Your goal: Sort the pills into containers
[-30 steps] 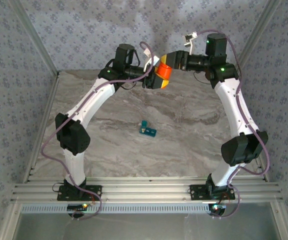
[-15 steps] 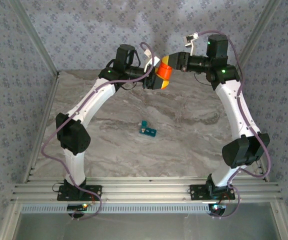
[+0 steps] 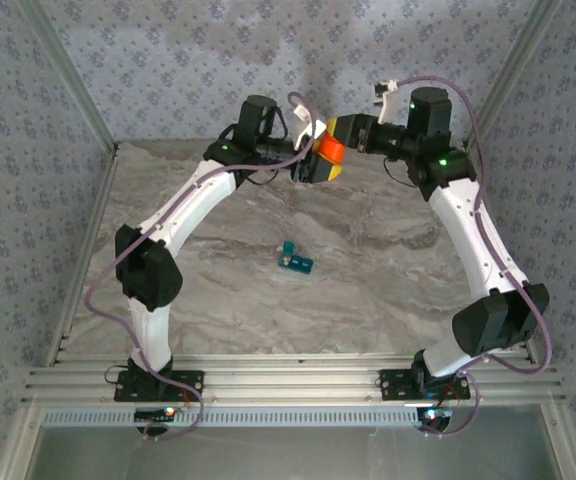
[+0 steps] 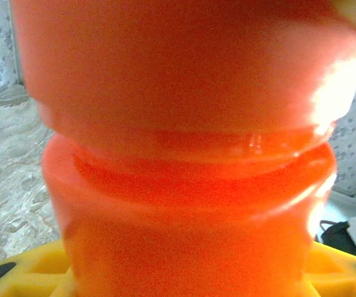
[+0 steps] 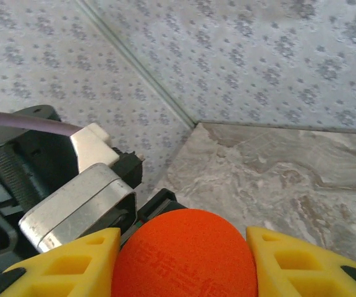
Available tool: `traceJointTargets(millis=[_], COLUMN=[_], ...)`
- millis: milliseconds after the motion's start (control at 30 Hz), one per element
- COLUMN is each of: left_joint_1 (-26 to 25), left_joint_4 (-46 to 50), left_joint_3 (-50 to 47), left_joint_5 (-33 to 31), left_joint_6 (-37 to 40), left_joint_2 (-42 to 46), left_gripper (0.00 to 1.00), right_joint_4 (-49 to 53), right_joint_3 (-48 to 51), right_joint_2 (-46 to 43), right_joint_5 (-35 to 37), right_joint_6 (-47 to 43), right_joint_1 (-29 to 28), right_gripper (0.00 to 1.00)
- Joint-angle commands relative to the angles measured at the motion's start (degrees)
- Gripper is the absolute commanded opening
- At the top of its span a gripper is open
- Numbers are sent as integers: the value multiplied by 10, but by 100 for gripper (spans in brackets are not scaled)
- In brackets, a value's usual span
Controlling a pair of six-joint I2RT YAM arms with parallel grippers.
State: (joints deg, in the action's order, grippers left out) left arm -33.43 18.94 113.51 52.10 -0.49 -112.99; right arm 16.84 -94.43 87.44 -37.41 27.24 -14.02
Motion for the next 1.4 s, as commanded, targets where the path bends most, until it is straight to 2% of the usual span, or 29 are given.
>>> traceJointTargets(millis=[0, 333, 600, 767, 900, 1067, 1367], left_joint_1=[-5, -5, 8, 15, 20, 22, 20], left_joint_4=[-99, -112, -110, -105, -102, -100, -101], left_joint_3=[-4, -15, -34, -39, -40, -39, -35], left_joint_5=[-53, -54, -41, -38, -26, -3, 16], left_joint_6=[3, 1, -11, -11, -11, -13, -22], left_joint_2=[51, 52, 48, 51, 54, 57, 52], left_gripper=[0, 0, 0, 0, 0, 0, 0], right_joint_4=[35, 26, 16, 14, 23, 37, 64], right_joint_3=[39, 22, -44, -70, -77, -91, -141], right_joint_2=[-10, -4, 3, 1, 0, 13, 56], right_joint_5=[29, 20, -13, -61, -92, -97, -66], right_joint_6=[23, 43, 62, 59, 39, 22, 40], right_joint_1=[-24, -15, 23, 43, 56, 62, 58], right_gripper=[41, 46, 60, 74, 80, 81, 67])
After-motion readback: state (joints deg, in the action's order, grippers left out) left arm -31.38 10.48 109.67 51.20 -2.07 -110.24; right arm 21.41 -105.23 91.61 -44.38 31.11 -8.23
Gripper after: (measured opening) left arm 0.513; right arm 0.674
